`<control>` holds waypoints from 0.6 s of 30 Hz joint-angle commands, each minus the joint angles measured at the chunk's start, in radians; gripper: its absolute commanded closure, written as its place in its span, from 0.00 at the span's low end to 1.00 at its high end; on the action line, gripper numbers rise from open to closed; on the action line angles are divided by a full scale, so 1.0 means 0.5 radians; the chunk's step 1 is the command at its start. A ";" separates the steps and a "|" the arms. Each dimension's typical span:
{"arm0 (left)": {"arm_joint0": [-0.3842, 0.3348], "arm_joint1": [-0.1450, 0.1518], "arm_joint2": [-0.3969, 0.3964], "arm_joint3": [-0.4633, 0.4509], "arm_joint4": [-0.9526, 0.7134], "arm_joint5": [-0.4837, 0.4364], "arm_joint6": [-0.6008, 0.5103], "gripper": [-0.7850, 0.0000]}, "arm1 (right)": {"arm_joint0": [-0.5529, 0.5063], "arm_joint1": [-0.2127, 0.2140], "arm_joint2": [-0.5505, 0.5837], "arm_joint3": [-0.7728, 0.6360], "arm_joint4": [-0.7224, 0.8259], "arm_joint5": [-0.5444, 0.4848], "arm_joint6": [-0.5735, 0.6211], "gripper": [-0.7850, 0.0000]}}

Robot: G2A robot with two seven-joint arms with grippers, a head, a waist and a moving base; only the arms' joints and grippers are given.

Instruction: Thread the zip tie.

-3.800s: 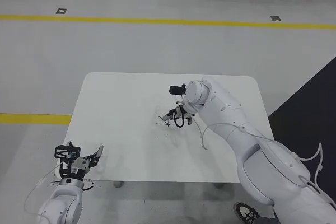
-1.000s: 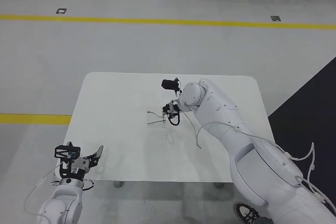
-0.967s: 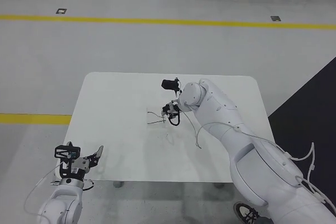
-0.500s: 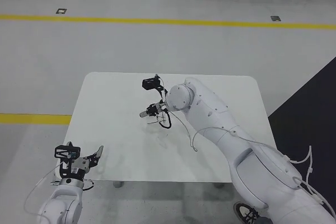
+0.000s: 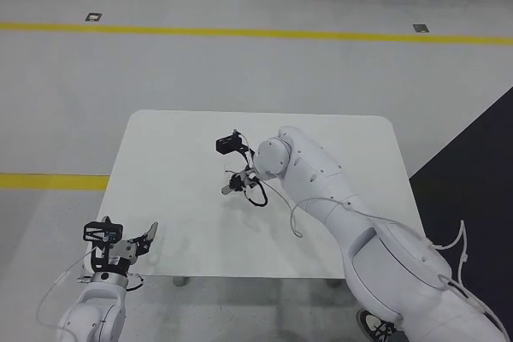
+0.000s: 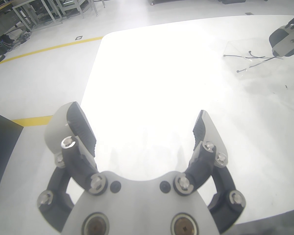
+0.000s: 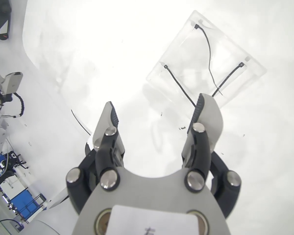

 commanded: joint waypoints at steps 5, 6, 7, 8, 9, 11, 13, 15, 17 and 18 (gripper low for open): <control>0.000 0.000 0.000 0.000 0.000 0.000 0.000 0.00 | 0.020 -0.043 -0.021 0.079 -0.050 -0.001 -0.110 0.40; 0.000 0.000 0.000 0.000 0.000 0.000 0.000 0.00 | 0.023 -0.049 -0.029 0.085 -0.072 -0.010 -0.130 0.42; 0.000 0.000 0.000 0.000 0.000 0.000 0.000 0.00 | 0.024 -0.055 -0.036 0.089 -0.090 -0.016 -0.147 0.45; 0.000 0.000 0.000 0.000 0.000 0.000 0.000 0.00 | 0.028 -0.061 -0.047 0.084 -0.116 -0.029 -0.160 0.40; 0.000 0.000 0.000 0.000 0.000 0.000 0.000 0.00 | 0.034 -0.066 -0.070 0.079 -0.172 -0.038 -0.188 0.33; 0.000 0.000 0.000 0.000 0.000 0.000 0.000 0.00 | 0.042 -0.075 -0.109 0.082 -0.288 -0.010 -0.299 0.17; 0.000 0.000 0.000 0.000 0.000 0.000 0.000 0.00 | 0.031 -0.083 -0.127 0.075 -0.330 -0.068 -0.326 0.00; 0.000 0.000 0.000 0.000 0.000 0.000 0.000 0.00 | 0.031 -0.083 -0.122 0.084 -0.322 -0.066 -0.332 0.00; 0.000 0.000 0.000 0.000 0.000 0.000 0.000 0.00 | 0.031 -0.083 -0.122 0.084 -0.322 -0.066 -0.332 0.00; 0.000 0.000 0.000 0.000 0.000 0.000 0.000 0.00 | 0.031 -0.083 -0.122 0.084 -0.322 -0.066 -0.332 0.00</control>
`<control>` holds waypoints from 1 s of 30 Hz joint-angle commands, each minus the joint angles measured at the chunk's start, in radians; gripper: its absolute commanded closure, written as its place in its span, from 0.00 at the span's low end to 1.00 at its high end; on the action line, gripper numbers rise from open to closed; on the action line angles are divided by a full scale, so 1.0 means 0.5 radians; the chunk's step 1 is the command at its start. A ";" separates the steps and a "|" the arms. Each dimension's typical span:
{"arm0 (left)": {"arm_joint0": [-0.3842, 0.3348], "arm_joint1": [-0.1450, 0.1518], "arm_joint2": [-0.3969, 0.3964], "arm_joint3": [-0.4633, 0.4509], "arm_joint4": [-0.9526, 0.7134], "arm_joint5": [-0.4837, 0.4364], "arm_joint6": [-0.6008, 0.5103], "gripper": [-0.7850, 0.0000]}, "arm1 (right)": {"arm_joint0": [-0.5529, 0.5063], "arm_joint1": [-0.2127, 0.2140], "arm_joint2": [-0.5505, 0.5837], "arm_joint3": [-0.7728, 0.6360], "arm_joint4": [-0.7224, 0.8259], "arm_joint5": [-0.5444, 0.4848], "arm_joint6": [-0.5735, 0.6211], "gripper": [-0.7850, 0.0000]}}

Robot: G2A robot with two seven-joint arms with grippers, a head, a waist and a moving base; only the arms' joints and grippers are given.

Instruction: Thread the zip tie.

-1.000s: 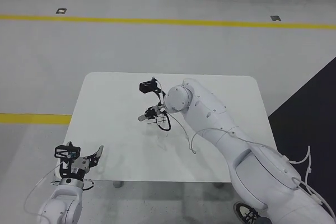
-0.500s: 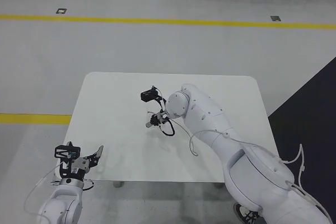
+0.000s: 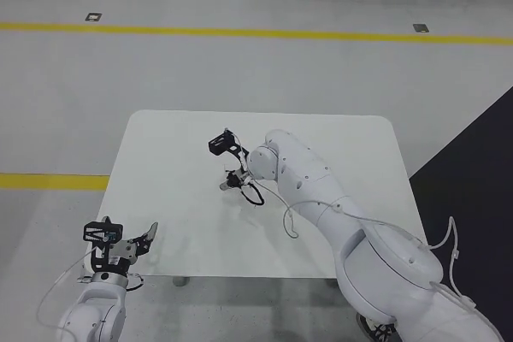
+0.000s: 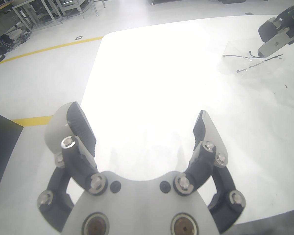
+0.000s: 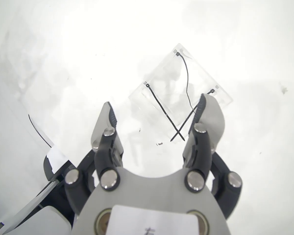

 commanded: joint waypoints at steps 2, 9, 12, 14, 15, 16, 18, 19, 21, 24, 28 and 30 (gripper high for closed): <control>0.000 0.000 0.000 0.000 0.000 0.000 0.000 0.00 | 0.000 0.000 0.000 0.000 0.000 0.001 0.000 0.00; 0.000 0.000 0.000 0.000 0.000 0.000 0.000 0.00 | -0.003 0.011 -0.149 -0.174 -0.399 -0.055 -0.154 0.00; 0.000 0.000 0.000 0.000 0.000 0.000 0.000 0.00 | -0.029 0.057 -0.206 -0.220 -0.583 -0.528 -0.375 0.00; 0.000 0.000 0.000 0.000 0.000 0.000 0.000 0.00 | -0.030 0.079 -0.240 -0.218 -0.711 -0.629 -0.445 0.00; 0.000 0.000 0.000 0.000 0.000 0.000 0.000 0.00 | -0.033 0.086 -0.251 -0.232 -0.752 -0.682 -0.471 0.00; 0.000 0.000 0.000 0.000 0.000 0.000 0.000 0.00 | -0.036 0.093 -0.254 -0.236 -0.775 -0.741 -0.508 0.00; 0.000 0.000 0.000 0.000 0.000 0.000 0.000 0.00 | -0.035 0.105 -0.250 -0.204 -0.791 -0.832 -0.532 0.00; 0.000 0.000 0.000 0.000 0.000 0.000 0.000 0.00 | -0.033 0.108 -0.244 -0.192 -0.785 -0.880 -0.546 0.00; 0.000 0.000 0.000 0.000 0.000 0.000 0.000 0.00 | -0.026 0.117 -0.232 -0.146 -0.778 -0.957 -0.562 0.00; 0.000 0.000 0.000 0.000 0.000 0.000 0.000 0.00 | -0.023 0.115 -0.217 -0.096 -0.759 -0.978 -0.528 0.00; 0.000 0.000 0.000 0.000 0.000 0.000 0.000 0.00 | -0.024 0.102 -0.210 -0.061 -0.746 -0.969 -0.458 0.02; 0.000 0.000 0.000 0.000 0.000 0.000 0.000 0.00 | -0.030 0.093 -0.204 -0.059 -0.727 -0.981 -0.445 0.14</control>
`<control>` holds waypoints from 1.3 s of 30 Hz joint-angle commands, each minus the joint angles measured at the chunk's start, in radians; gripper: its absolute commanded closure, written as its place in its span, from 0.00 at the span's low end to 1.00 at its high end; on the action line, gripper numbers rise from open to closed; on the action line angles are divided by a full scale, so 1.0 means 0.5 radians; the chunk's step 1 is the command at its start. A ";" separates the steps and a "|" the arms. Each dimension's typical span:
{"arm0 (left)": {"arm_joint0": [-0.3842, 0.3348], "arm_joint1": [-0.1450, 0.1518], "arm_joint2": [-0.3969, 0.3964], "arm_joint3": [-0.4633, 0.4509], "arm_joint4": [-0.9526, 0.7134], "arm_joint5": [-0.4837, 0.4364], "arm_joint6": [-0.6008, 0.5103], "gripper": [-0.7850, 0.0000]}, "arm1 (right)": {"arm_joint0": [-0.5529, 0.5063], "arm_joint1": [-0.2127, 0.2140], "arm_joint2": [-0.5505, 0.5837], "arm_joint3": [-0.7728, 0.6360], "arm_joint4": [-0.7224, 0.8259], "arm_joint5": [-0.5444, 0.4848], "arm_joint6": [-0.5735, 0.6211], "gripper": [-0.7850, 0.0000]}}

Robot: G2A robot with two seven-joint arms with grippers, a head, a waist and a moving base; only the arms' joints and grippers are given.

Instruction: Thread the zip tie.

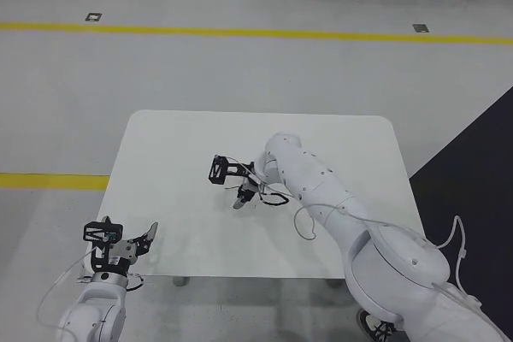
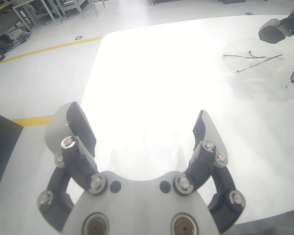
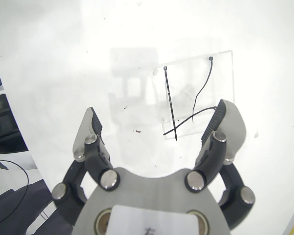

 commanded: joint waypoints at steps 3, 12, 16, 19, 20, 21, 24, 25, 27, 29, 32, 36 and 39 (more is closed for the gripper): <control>0.000 0.000 0.000 0.000 0.000 0.000 0.000 0.00 | -0.004 -0.014 -0.004 0.002 -0.012 -0.019 -0.004 0.51; 0.000 0.000 0.000 0.000 0.000 0.000 0.000 0.00 | -0.002 -0.039 -0.022 0.043 -0.101 -0.036 -0.104 0.65; 0.000 0.000 0.000 0.000 0.000 0.000 0.000 0.00 | -0.006 -0.052 -0.028 0.065 -0.127 -0.039 -0.119 0.70; 0.000 0.000 0.000 0.000 0.000 0.000 0.000 0.00 | -0.004 -0.061 -0.028 0.082 -0.137 -0.038 -0.126 0.72; 0.000 0.000 0.000 0.000 0.000 0.000 0.000 0.00 | 0.001 -0.064 -0.027 0.086 -0.141 -0.035 -0.128 0.72; 0.000 0.000 0.000 0.000 0.000 0.000 0.000 0.00 | 0.001 -0.067 -0.026 0.092 -0.142 -0.040 -0.127 0.76; 0.000 0.000 0.000 0.000 0.000 0.000 0.000 0.00 | -0.004 -0.078 -0.025 0.106 -0.140 -0.038 -0.104 1.00; 0.000 0.000 0.000 0.000 0.000 0.000 0.000 0.00 | -0.005 -0.082 -0.025 0.107 -0.141 -0.043 -0.096 1.00; 0.000 0.000 0.000 0.000 0.000 0.000 0.000 0.00 | -0.009 -0.090 -0.026 0.109 -0.144 -0.044 -0.072 1.00; 0.000 0.000 0.000 0.000 0.000 0.000 0.000 0.00 | -0.018 -0.097 -0.026 0.115 -0.143 -0.048 -0.057 1.00; 0.000 0.000 0.000 0.000 0.000 0.000 0.000 0.00 | -0.020 -0.104 -0.022 0.132 -0.140 -0.052 -0.038 1.00; 0.000 0.000 0.000 0.000 0.000 0.000 0.000 0.00 | -0.016 -0.111 -0.020 0.135 -0.148 -0.035 -0.005 1.00; 0.000 0.000 0.000 0.000 0.000 0.000 0.000 0.00 | -0.003 -0.111 -0.024 0.113 -0.180 -0.004 0.011 1.00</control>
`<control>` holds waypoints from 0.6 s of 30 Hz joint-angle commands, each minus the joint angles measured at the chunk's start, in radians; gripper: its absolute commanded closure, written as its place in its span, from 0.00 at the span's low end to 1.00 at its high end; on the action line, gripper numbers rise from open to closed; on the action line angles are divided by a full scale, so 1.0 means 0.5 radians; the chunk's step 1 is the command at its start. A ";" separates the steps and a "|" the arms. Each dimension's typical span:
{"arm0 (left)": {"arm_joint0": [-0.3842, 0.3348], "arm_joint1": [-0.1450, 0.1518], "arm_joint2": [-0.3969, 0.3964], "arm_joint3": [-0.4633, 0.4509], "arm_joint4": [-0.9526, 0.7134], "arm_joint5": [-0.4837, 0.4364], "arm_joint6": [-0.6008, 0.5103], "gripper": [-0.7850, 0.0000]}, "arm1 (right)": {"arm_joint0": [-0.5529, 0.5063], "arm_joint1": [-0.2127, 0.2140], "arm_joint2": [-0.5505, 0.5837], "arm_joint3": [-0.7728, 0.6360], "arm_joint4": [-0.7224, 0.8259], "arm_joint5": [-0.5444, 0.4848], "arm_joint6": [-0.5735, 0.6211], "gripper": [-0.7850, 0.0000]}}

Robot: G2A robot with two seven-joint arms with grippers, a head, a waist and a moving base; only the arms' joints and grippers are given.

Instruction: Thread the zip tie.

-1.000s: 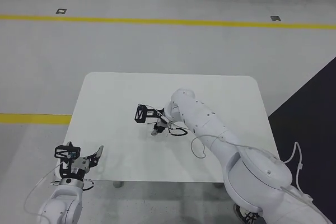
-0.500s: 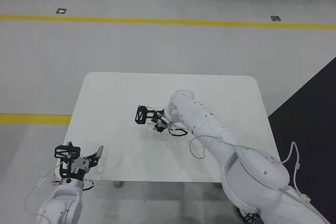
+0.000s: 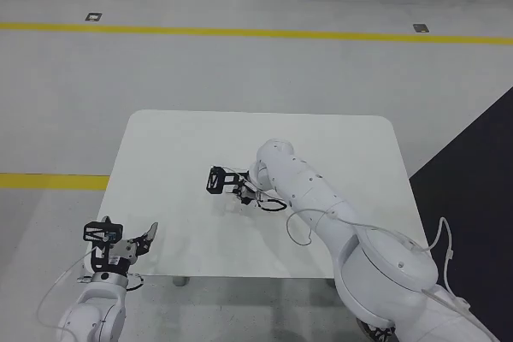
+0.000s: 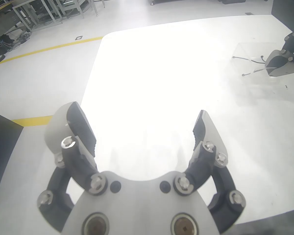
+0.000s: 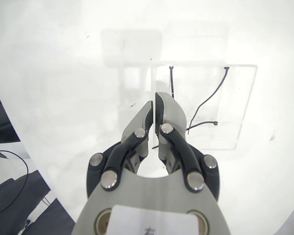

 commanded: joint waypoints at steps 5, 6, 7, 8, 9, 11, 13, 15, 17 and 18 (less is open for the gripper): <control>0.000 0.000 0.000 0.000 0.000 0.000 0.000 0.00 | 0.016 0.010 0.004 -0.063 -0.040 0.039 0.036 1.00; 0.000 0.000 0.000 0.000 0.000 0.000 0.000 0.00 | 0.018 0.015 0.005 -0.076 -0.047 0.035 0.041 1.00; 0.000 0.000 0.000 0.000 0.000 0.000 0.000 0.00 | 0.015 0.020 0.005 -0.094 -0.056 0.036 0.044 1.00; 0.000 0.000 0.000 0.000 0.000 0.000 0.000 0.00 | 0.012 0.025 0.007 -0.111 -0.065 0.042 0.046 1.00; 0.000 0.000 0.000 0.000 0.000 0.000 0.000 0.00 | 0.007 0.032 0.011 -0.131 -0.068 0.038 0.043 1.00; 0.000 0.000 0.000 0.000 0.000 0.000 0.000 0.00 | -0.002 0.048 0.017 -0.174 -0.082 0.033 0.047 1.00; 0.000 0.000 0.000 0.000 0.000 0.000 0.000 0.00 | -0.019 0.067 0.025 -0.235 -0.093 0.027 0.050 1.00; 0.000 0.000 0.000 0.000 0.000 0.000 0.000 0.00 | -0.043 0.093 0.038 -0.289 -0.103 0.022 0.048 1.00; 0.000 0.000 0.000 0.000 0.000 0.000 0.000 0.00 | -0.059 0.121 0.051 -0.365 -0.124 0.032 0.065 1.00; 0.000 0.000 0.000 0.000 0.000 0.000 0.000 0.00 | -0.062 0.125 0.055 -0.379 -0.126 0.039 0.067 1.00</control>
